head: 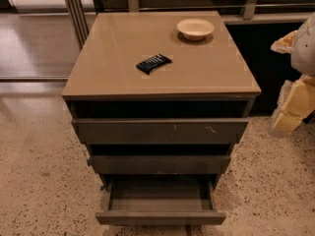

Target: Close bottom drawer

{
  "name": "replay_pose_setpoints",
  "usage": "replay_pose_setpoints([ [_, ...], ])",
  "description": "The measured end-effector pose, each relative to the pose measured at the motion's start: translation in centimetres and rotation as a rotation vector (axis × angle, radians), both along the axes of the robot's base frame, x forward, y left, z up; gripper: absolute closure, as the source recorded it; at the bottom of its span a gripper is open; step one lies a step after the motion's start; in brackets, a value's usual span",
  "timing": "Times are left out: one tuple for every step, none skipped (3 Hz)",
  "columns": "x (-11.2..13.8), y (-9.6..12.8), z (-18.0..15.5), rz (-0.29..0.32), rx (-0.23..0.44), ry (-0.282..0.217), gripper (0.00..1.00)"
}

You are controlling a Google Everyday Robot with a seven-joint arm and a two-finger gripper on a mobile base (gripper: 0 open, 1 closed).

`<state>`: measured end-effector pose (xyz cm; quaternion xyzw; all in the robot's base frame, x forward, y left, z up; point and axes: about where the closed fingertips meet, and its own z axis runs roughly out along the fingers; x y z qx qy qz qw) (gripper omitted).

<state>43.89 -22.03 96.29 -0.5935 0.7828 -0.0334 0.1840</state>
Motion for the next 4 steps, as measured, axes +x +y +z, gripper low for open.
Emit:
replay_pose_setpoints([
  [-1.1,-1.2,-8.0,-0.078,0.145,0.052,0.0],
  [-1.3,-1.4,-18.8,-0.152,0.293,0.139,0.0],
  [2.1,-1.3,-26.7,-0.228,0.43,0.139,0.0],
  [6.5,-2.2,-32.5,-0.306,0.487,0.147,0.0],
])
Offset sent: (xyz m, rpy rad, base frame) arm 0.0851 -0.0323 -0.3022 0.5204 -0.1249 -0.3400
